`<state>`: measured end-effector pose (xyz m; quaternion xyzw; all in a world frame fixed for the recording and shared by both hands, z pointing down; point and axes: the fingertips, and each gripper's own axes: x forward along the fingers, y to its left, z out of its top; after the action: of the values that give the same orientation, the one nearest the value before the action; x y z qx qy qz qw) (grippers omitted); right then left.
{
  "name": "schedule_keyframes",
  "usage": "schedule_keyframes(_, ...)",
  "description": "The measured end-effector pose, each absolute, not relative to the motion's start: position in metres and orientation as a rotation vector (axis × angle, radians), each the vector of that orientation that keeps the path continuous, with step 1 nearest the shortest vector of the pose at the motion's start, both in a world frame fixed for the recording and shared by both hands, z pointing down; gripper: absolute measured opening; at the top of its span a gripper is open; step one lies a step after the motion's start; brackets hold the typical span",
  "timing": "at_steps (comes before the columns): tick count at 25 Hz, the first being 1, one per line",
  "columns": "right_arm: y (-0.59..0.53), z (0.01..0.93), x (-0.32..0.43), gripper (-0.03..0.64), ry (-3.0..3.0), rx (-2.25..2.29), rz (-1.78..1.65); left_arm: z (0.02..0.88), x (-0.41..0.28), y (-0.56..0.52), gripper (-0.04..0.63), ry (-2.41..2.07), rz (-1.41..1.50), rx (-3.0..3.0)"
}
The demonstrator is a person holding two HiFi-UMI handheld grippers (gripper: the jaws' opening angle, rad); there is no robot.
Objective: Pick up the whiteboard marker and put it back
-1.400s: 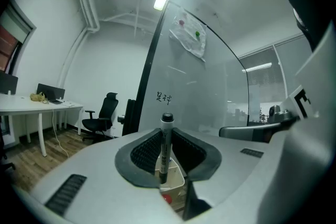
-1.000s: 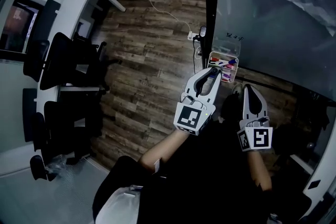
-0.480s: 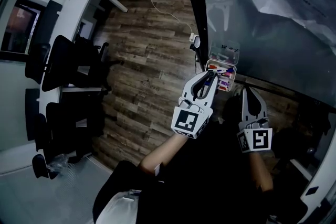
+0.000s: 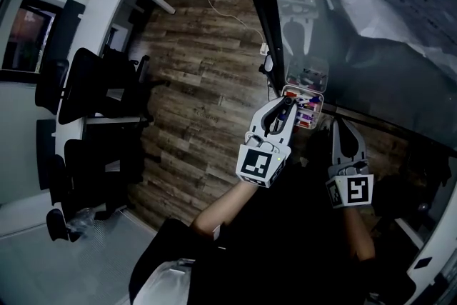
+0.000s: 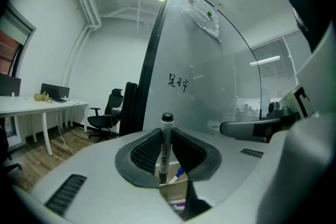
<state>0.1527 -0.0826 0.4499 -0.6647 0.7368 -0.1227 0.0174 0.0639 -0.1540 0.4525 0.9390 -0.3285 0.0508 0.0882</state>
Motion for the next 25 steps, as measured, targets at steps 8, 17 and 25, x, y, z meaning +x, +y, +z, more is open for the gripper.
schedule_keyframes(8,-0.091,0.453,0.150,0.012,2.326,-2.052,-0.397,0.470,0.056,-0.160,0.074,-0.995,0.167,2.751)
schedule_keyframes(17,-0.094,0.459,0.145,0.011,2.349,-2.032,-0.418,0.490,0.063,-0.158,0.074,-0.976,0.208,2.755)
schedule_keyframes(25,-0.097,0.462,0.142,0.011,2.372,-2.013,-0.429,0.504,0.060,-0.163,0.074,-1.001,0.218,2.734)
